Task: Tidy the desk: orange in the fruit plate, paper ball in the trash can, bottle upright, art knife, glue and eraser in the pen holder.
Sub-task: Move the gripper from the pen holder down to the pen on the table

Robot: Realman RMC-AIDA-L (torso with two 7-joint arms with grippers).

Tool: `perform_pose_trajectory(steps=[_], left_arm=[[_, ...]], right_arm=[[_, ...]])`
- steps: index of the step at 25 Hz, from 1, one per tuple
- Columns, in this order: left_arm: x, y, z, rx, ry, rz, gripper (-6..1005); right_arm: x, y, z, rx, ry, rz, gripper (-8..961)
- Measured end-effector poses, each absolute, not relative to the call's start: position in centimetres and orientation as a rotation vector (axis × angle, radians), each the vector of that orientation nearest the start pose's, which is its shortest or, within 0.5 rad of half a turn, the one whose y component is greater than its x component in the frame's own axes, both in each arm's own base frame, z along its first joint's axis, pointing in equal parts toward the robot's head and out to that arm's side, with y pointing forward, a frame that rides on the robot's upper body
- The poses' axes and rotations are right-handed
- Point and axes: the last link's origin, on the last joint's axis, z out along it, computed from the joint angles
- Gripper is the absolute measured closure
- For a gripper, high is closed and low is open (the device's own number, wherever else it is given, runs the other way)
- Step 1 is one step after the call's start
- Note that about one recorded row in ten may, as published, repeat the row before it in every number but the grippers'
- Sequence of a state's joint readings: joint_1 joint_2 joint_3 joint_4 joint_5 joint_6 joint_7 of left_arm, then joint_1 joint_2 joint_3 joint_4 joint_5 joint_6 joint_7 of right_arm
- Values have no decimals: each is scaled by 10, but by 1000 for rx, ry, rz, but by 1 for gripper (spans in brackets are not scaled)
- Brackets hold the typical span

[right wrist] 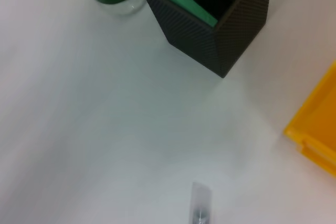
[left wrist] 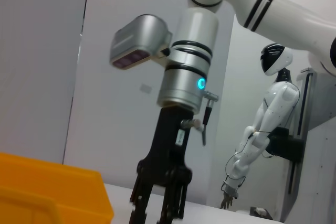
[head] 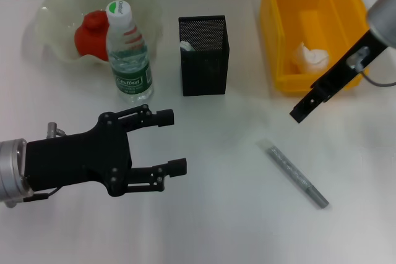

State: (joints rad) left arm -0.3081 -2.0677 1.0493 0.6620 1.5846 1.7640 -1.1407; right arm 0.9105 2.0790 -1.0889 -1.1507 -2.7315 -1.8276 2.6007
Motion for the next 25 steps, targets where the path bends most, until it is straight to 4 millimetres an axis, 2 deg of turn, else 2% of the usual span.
perform_pose_trajectory(steps=[12,25], left_arm=[[-256,254,-15,-2793,-276,-1088,168],[-260,248,-28,-2901,-275,-997,170]], right_arm=[[152,379,-26,-2614,1191,-823,200],[157,375,-46,-2637,1195,-878,201]])
